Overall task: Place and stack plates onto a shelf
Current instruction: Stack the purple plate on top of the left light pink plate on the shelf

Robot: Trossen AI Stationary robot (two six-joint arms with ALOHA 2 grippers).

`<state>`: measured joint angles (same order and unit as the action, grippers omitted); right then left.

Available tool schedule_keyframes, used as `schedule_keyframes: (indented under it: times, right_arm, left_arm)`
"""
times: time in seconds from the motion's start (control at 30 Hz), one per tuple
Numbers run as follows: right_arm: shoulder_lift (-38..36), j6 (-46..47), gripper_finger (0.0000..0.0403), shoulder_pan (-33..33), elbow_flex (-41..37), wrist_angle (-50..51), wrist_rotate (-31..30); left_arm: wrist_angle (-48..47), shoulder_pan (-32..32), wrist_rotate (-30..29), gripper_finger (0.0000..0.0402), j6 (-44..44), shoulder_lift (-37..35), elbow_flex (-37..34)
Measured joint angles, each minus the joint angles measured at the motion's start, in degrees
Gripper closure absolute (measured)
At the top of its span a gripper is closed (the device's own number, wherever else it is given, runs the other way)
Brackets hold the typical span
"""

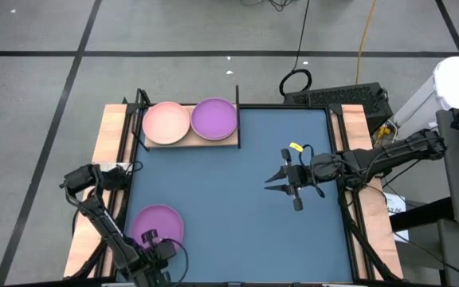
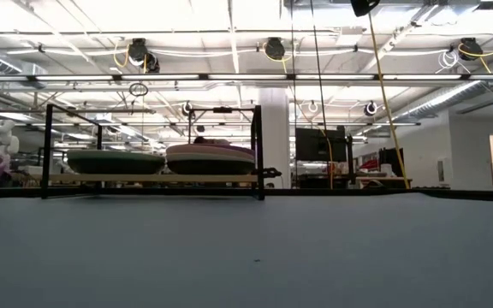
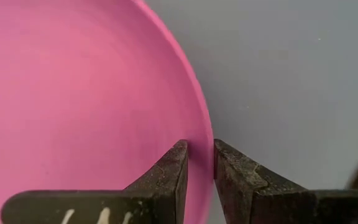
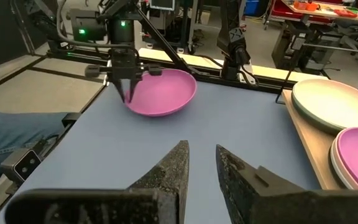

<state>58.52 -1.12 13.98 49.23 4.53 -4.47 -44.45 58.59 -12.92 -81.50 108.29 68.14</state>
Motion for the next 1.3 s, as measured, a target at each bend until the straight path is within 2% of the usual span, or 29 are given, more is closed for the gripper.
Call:
schedule_keyframes:
  times: [0.23, 0.47, 0.67, 0.97, 1.3]
  right_arm:
    - [0.0, 0.43, 0.0339, 0.0, 0.0, 0.0, 0.0]
    - [0.0, 0.45, 0.0339, 0.0, 0.0, 0.0, 0.02]
    - [0.0, 0.47, 0.0339, 0.0, 0.0, 0.03, 0.02]
    - [0.0, 0.49, 0.0339, 0.0, 0.0, 0.03, 0.02]
    - [0.0, 0.49, 0.0339, 0.0, 0.0, 0.05, 0.04]
  left_arm:
    - [-2.07, 0.0, 0.94, 0.0325, 4.5, 0.0, 0.0]
    - [-4.12, 0.0, 2.96, 0.0325, 4.75, -0.02, 2.19]
    - [-9.47, 0.04, 2.96, 0.0326, 4.77, -0.02, 4.22]
    - [-9.05, 0.04, 2.96, 0.0325, 5.33, 0.09, 3.96]
    - [-9.75, 0.69, 2.14, 0.0325, 10.42, 1.53, 3.93]
